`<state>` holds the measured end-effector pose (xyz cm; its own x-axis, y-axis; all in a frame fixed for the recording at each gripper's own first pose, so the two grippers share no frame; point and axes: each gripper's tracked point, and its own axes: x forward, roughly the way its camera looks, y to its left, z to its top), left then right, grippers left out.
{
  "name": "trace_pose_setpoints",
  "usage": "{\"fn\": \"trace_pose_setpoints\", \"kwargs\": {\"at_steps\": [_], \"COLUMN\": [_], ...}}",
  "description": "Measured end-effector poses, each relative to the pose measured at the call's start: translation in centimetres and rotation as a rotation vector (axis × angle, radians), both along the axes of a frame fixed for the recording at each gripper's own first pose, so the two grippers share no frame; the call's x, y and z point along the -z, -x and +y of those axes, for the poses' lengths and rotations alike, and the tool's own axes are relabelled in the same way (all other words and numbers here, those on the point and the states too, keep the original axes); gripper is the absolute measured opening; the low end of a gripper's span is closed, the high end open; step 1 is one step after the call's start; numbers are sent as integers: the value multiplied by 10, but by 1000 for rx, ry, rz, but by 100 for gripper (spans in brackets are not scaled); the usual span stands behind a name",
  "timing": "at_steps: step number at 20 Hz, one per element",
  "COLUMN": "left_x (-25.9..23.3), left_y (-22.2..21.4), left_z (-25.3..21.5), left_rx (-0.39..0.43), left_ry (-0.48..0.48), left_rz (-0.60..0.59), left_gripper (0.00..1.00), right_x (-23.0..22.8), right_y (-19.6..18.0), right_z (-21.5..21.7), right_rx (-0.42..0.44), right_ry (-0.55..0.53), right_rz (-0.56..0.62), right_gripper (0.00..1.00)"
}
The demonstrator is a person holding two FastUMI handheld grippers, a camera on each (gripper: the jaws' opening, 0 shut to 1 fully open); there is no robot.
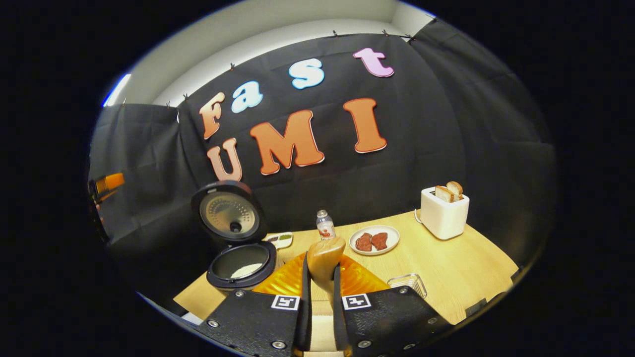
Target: Close the left gripper, press the button to open the rice cooker; take a wooden spoon from the chopstick holder with the right hand, scoop a spoonful of rice and pour it into the rice cooker, then put the wooden spoon back into the chopstick holder.
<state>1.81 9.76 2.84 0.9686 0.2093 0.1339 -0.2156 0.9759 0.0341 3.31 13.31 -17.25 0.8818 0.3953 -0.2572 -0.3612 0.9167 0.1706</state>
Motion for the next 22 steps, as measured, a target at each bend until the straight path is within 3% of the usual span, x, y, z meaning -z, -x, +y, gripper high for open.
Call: {"fn": "trace_pose_setpoints", "kwargs": {"at_steps": [8, 11, 12, 16, 22], "left_x": [20, 22, 22, 25, 30], "left_y": [6, 8, 8, 8, 6], "left_z": [15, 22, 23, 28, 29], "left_rx": [-15, -29, -33, -40, -38], "left_ry": [0, -2, -4, 1, 11], "left_rz": [61, 69, 70, 78, 91], "left_gripper": [96, 96, 96, 96, 96], "right_x": [82, 106, 111, 114, 115], "right_y": [-3, 4, 7, 21, 40], "right_z": [13, 8, 7, 0, 11], "right_rx": [10, 28, 31, 80, 161], "right_ry": [146, 206, 213, 165, -38], "right_rz": [63, 102, 115, 151, 262], "right_gripper": [17, 8, 13, 13, 13]}}
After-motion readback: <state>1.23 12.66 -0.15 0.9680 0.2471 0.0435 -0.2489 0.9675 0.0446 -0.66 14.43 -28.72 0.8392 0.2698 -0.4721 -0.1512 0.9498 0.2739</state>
